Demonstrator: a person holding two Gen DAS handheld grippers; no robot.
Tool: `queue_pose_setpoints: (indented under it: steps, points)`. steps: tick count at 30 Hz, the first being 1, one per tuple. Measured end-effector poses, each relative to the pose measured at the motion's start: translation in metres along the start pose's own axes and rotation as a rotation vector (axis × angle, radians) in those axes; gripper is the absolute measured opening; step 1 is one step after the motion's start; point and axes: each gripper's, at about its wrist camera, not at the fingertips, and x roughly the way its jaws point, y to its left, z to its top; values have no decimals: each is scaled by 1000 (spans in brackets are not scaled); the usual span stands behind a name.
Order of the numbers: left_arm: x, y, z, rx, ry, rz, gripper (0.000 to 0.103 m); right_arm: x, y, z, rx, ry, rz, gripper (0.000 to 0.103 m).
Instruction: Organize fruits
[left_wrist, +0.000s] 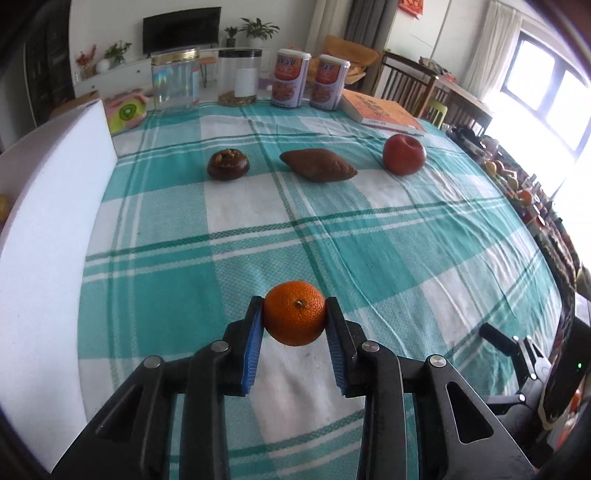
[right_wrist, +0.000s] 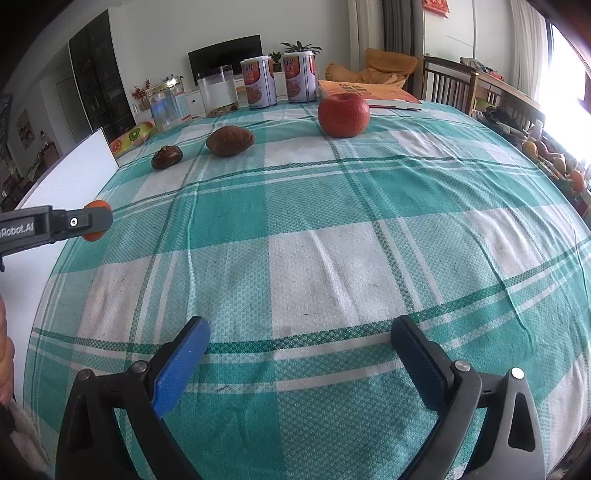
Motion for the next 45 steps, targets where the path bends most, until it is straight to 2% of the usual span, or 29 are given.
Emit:
queue_pose_setpoints:
  steps: [3, 8, 9, 11, 12, 16, 22, 40, 43, 45]
  points:
    - [-5, 0, -27, 15, 24, -4, 33, 0, 0, 0, 0, 0, 0, 98]
    - [8, 14, -46, -6, 18, 64, 37, 0, 0, 0, -1, 0, 0, 98]
    - [8, 17, -47, -16, 1, 71, 43, 0, 0, 0, -1, 0, 0, 98]
    - [9, 19, -48, -10, -24, 110, 65, 0, 0, 0, 0, 0, 1, 98]
    - [10, 20, -48, -9, -28, 140, 82, 0, 0, 0, 1, 0, 2, 98]
    - [18, 22, -52, 21, -38, 205, 92, 0, 0, 0, 0, 0, 1, 98]
    - [19, 26, -53, 2, -32, 210, 96, 0, 0, 0, 0, 1, 1, 98]
    - [19, 28, -53, -1, -32, 216, 98, 0, -1, -1, 0, 8, 14, 100]
    - [20, 28, -53, 0, -32, 216, 98, 4, -5, 13, 26, 59, 55, 100]
    - [20, 27, -53, 0, -32, 217, 98, 11, -1, 39, -2, 85, 93, 100]
